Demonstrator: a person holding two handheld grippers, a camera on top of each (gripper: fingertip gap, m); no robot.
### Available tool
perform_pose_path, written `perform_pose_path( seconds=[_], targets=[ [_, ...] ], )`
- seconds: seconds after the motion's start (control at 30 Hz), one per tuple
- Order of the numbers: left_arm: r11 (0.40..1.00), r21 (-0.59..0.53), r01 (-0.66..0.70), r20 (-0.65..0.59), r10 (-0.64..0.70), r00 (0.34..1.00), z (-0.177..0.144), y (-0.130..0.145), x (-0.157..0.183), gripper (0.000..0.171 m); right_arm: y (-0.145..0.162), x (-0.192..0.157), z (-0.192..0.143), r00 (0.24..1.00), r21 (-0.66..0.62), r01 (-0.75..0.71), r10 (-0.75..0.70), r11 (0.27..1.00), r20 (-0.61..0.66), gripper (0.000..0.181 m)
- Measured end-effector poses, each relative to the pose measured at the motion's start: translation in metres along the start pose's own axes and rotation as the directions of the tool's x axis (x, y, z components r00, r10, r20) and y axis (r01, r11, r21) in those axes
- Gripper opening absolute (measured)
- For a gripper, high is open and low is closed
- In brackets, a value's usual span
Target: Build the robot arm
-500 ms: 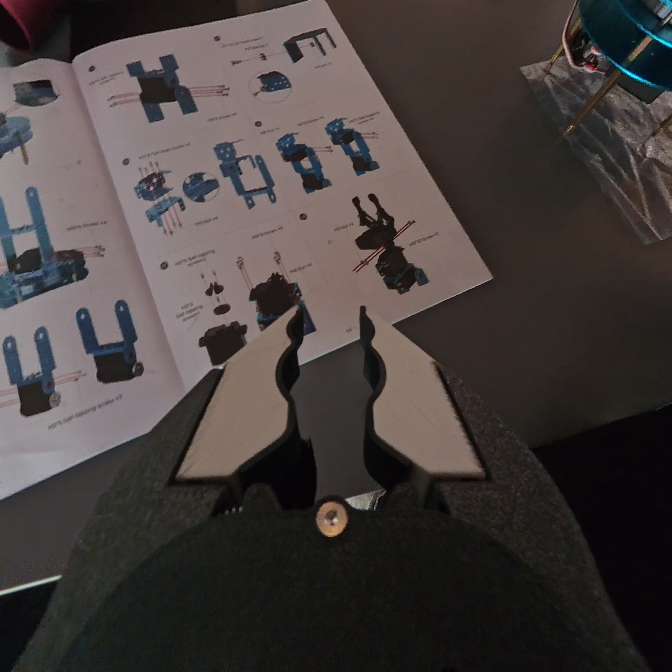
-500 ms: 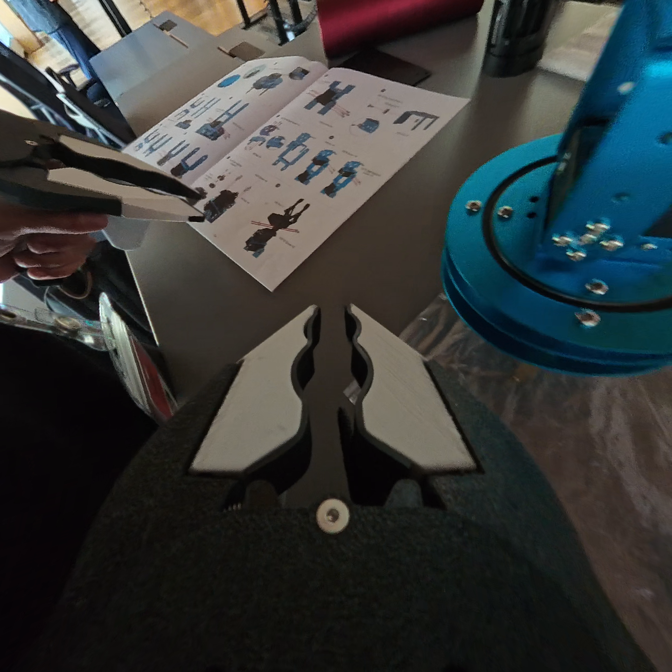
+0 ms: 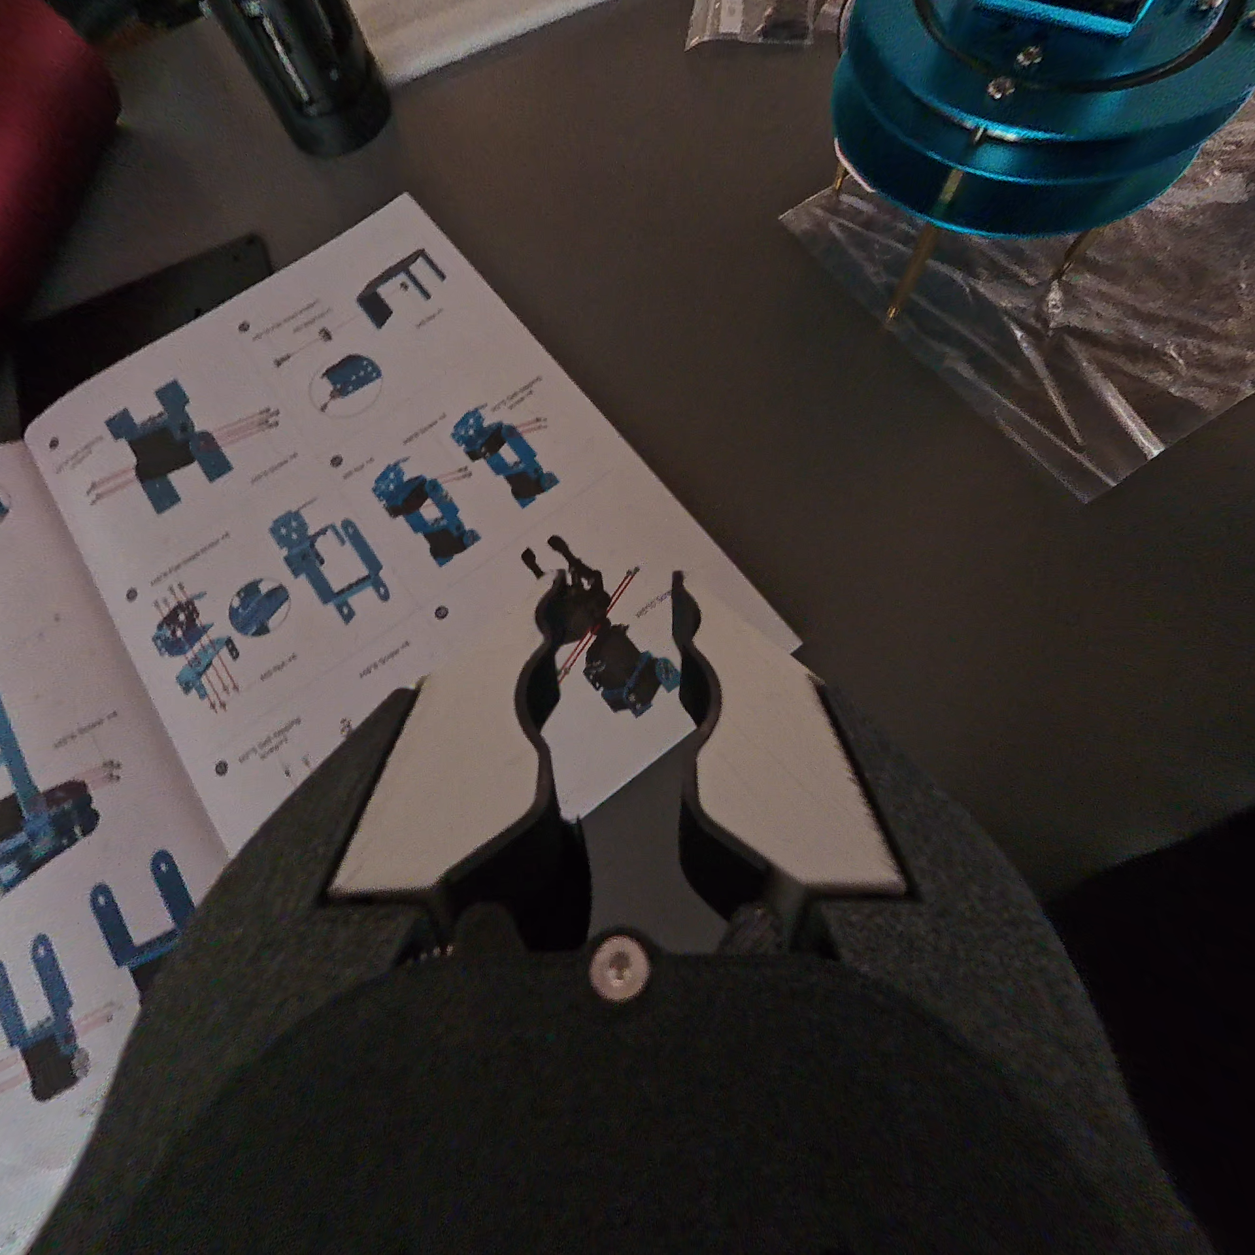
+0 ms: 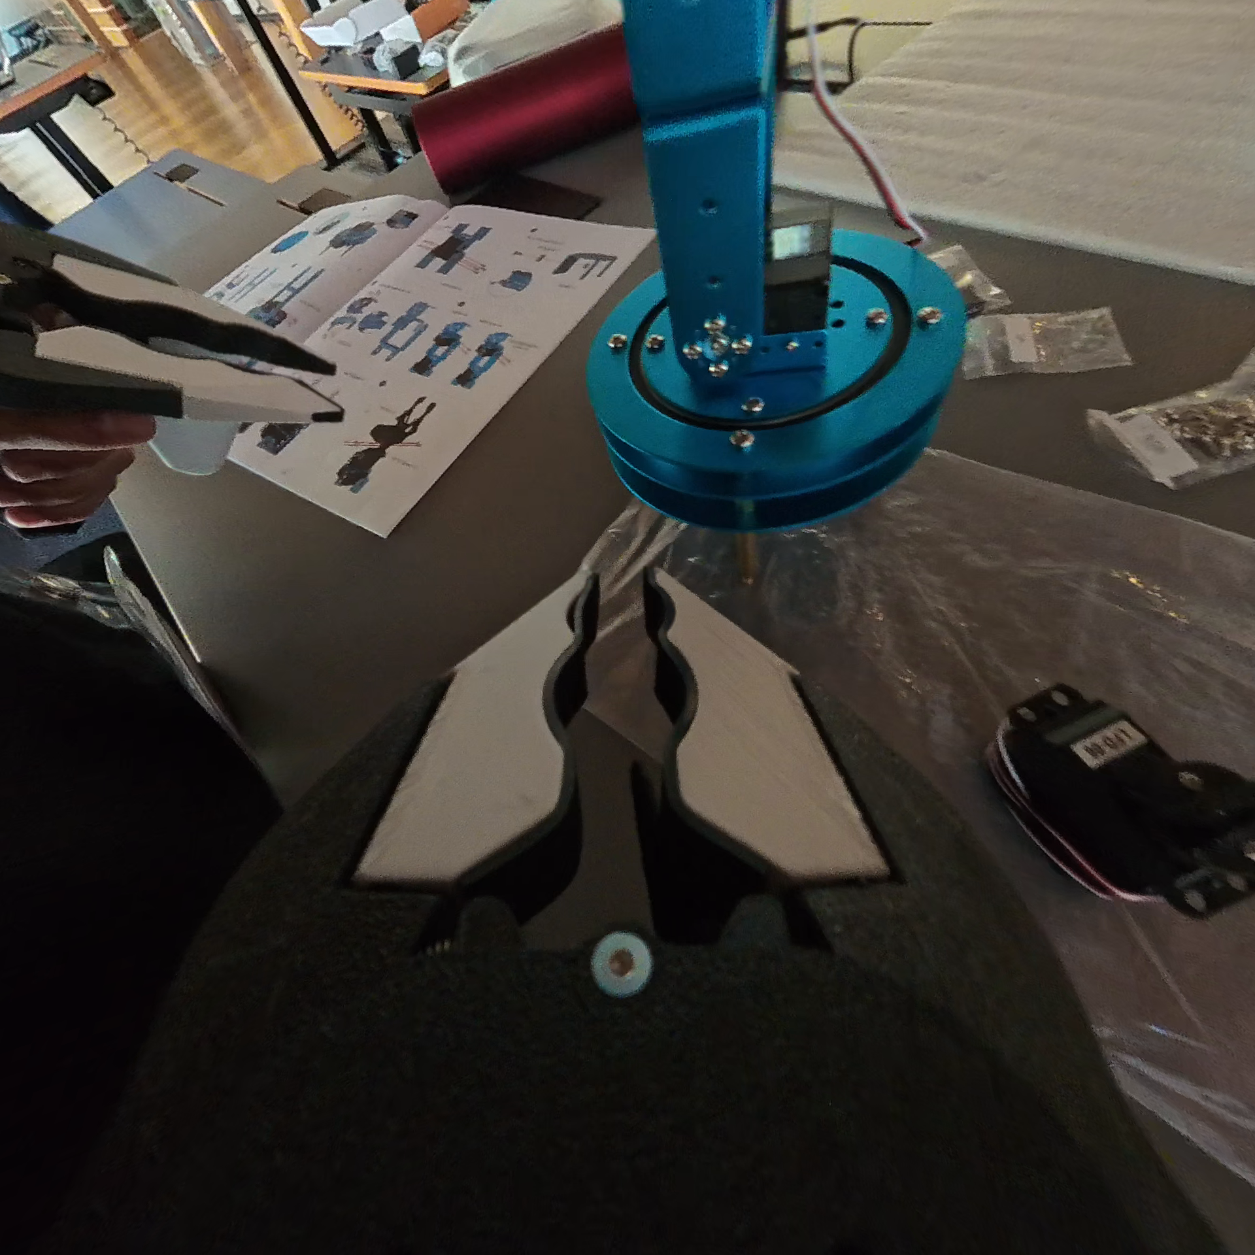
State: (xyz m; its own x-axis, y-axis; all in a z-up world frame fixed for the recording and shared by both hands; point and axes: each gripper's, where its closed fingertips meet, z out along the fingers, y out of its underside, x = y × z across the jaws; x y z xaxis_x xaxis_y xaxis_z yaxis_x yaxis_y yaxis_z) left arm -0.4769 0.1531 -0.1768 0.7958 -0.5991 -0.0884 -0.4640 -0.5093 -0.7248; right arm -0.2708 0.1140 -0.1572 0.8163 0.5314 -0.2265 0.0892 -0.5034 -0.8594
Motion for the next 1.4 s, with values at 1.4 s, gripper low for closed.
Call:
perform_pose_path(
  seconds=[1.4],
  targets=[
    [0.976,-0.024,0.216,0.208,-0.207,0.956,-0.054,0.08,-0.05,0.028,0.002,-0.052,0.047,0.973,-0.113,0.138,-0.113,0.984,0.2,0.013]
  ],
)
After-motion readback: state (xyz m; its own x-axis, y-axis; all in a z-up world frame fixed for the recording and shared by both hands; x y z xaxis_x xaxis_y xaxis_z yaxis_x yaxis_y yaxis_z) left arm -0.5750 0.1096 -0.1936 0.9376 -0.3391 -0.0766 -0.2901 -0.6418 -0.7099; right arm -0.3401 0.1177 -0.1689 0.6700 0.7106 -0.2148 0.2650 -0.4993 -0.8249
